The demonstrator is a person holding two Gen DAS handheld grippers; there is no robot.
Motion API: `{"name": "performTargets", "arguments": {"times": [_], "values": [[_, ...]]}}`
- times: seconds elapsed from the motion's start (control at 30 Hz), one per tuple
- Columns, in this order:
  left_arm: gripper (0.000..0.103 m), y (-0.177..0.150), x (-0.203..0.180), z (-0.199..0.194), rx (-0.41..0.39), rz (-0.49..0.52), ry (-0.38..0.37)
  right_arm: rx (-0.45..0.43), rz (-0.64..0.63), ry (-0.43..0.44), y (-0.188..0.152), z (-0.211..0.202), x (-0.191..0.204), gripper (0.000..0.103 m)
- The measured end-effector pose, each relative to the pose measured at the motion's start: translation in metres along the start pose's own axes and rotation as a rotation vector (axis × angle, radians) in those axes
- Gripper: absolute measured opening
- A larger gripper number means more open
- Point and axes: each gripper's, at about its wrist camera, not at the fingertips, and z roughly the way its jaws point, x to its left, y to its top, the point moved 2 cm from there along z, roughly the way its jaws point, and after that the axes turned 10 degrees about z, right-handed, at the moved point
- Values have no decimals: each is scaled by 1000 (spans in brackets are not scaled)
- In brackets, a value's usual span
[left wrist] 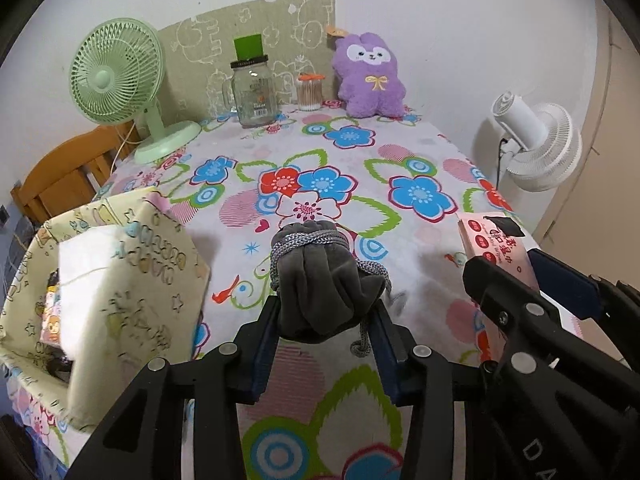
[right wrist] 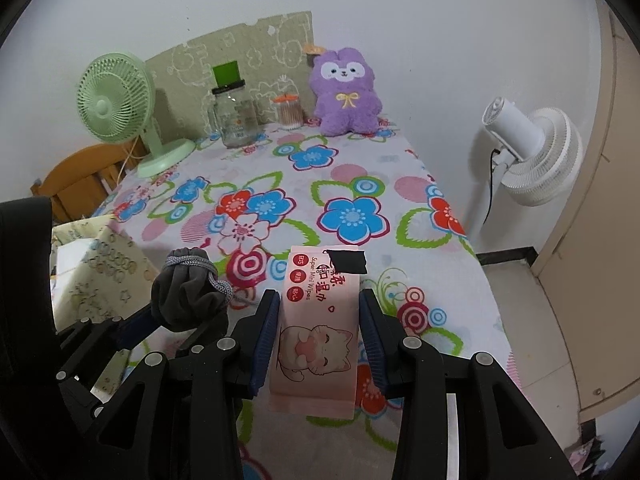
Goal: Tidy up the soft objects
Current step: 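Carry the grey pouch and pink packet over the yellow box with both grippers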
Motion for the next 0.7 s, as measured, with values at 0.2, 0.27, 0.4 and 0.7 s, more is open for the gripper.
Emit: {"name": "performTargets", "arguments": {"times": [0.2,0.27,0.4,0.7], "values": [[44,-3,1,-29,-43,24,-19,-35,6,-11,-3,-26,5,44],[44,-4,2,-38,-51,34,-30,-48,7,-8,-4,-36,7,44],[44,-7,4,-53,-62,49,-46,-68,4,-14,-8,-54,12,44],[44,-12,16,-84,-102,49,-50,-101,4,0,-13,-84,28,44]]}}
